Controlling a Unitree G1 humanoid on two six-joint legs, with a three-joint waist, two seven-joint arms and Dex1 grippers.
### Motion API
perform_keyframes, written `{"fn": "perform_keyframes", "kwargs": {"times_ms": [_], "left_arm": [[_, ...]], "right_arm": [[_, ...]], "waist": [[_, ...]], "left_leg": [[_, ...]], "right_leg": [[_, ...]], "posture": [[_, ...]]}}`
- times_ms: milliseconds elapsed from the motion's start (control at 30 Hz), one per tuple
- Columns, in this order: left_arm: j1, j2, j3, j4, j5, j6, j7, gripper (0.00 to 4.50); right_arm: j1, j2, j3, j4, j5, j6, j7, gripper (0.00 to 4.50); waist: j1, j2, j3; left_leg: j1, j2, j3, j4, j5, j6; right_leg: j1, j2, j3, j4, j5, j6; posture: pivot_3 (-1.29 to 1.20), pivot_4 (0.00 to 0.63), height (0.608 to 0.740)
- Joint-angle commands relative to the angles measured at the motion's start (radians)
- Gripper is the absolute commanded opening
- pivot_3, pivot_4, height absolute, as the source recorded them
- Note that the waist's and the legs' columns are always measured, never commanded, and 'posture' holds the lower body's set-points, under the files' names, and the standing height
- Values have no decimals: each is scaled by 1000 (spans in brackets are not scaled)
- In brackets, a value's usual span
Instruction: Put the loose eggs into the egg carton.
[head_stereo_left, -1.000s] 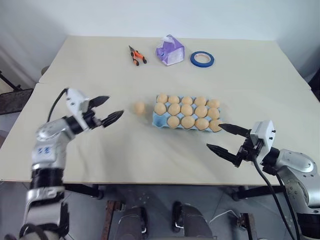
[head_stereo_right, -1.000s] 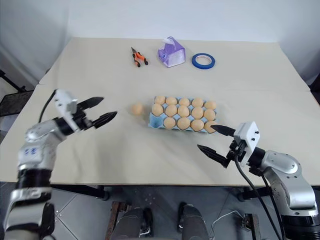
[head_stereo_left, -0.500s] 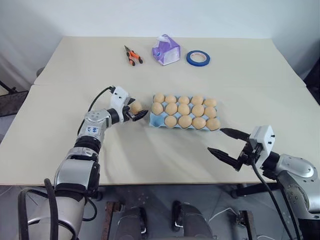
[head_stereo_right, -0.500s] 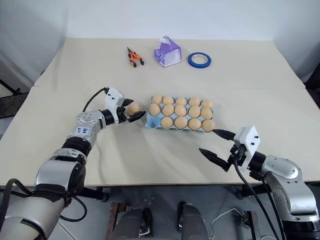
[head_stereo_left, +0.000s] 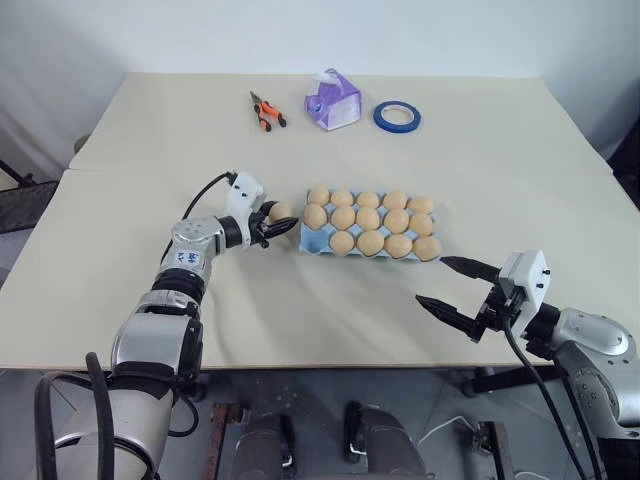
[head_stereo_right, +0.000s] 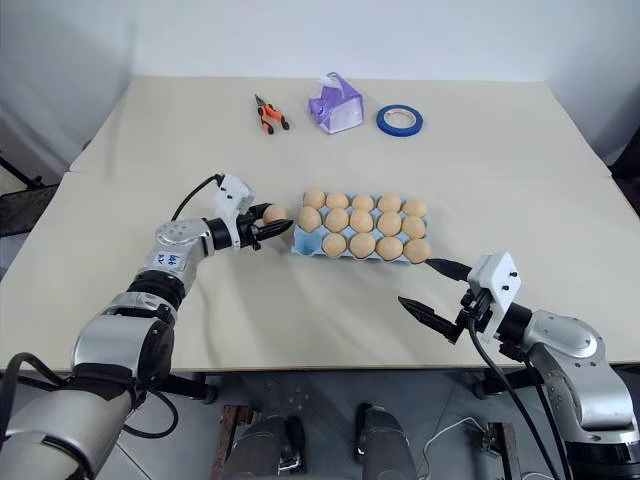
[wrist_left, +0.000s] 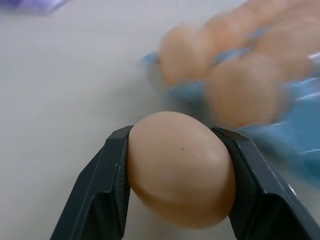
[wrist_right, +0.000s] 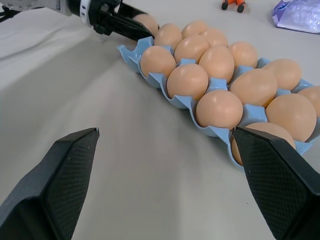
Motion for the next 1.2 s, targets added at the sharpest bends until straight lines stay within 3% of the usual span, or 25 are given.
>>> {"fn": "perform_keyframes", "kwargs": {"times_ms": [33,200,400,633,667,967,1200], "left_arm": [[-3,-1,14,-127,-58,-13,-133,2087],[44,-11,-19,-253,-79,50,-242,2087],[81,-19,-54,-298,-56,82,-242,2087],[77,-18,-45,-327,-74,130,-223,4336],[75,-19,-40,-339,-87,151,-231,4457],[87,5,26,-519,-229,379,-268,4457],[243,108,42,-695,-237,380,-269,4457]], "right_arm": [[-4,-19,-31,-36,7,-7,6,4500],[5,-22,-33,-43,8,-8,7,4500],[14,-23,-40,-54,10,-6,2,4500],[22,-22,-44,-61,13,-3,-3,4500],[20,-22,-43,-60,13,-3,-3,4500],[-11,-26,-33,-39,11,-3,7,4500],[-83,-41,-7,27,-3,-15,60,4500]], "waist": [[0,0,0],[-2,0,0],[-1,0,0],[0,0,0],[-1,0,0],[0,0,0],[-11,0,0]], "left_leg": [[0,0,0,0,0,0],[0,0,0,0,0,0],[0,0,0,4,0,1],[0,0,-1,5,0,1],[0,0,0,5,0,1],[0,0,-1,5,0,1],[2,1,0,5,1,0]], "right_leg": [[0,0,0,0,0,0],[0,1,1,0,0,0],[0,1,1,3,0,0],[1,-1,1,5,0,0],[0,-1,1,5,0,0],[0,0,1,5,0,0],[0,0,3,7,-1,-1]], "posture": [[0,150,740],[0,150,740],[0,150,740],[0,150,740],[0,150,740],[0,150,740],[0,150,740]]}}
